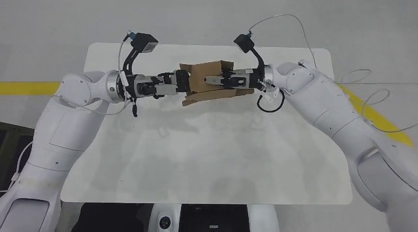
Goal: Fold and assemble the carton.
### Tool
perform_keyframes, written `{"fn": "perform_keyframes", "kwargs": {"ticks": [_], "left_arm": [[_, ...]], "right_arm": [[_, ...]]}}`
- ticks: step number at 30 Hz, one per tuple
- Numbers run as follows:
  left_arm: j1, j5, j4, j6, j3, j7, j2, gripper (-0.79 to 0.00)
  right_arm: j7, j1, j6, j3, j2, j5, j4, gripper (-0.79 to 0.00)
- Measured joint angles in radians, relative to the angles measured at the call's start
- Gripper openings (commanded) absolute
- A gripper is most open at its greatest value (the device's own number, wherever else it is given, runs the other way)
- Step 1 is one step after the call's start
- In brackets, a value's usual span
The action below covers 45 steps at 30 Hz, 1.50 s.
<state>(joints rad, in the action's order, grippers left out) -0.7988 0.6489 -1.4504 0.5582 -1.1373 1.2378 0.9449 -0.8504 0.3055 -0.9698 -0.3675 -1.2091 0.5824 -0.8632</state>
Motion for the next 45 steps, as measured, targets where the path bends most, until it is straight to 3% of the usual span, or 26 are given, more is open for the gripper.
{"fn": "perform_keyframes", "kwargs": {"ticks": [22,40,45], "left_arm": [[0.031,-0.077,0.072,-0.009,0.026,-0.049,0.020,0.000],[0.013,-0.065,0.035,-0.012,0.018,-0.004,0.024,0.000],[0.019,-0.111,0.053,0.020,-0.005,-0.054,0.024,0.000]], "right_arm": [[-0.089,0.032,0.088,0.008,0.074,0.003,-0.197,-0.785],[-0.102,0.010,0.102,0.071,0.062,0.043,-0.209,-0.785],[-0.086,0.005,0.086,0.074,0.063,0.055,-0.187,-0.785]]}}
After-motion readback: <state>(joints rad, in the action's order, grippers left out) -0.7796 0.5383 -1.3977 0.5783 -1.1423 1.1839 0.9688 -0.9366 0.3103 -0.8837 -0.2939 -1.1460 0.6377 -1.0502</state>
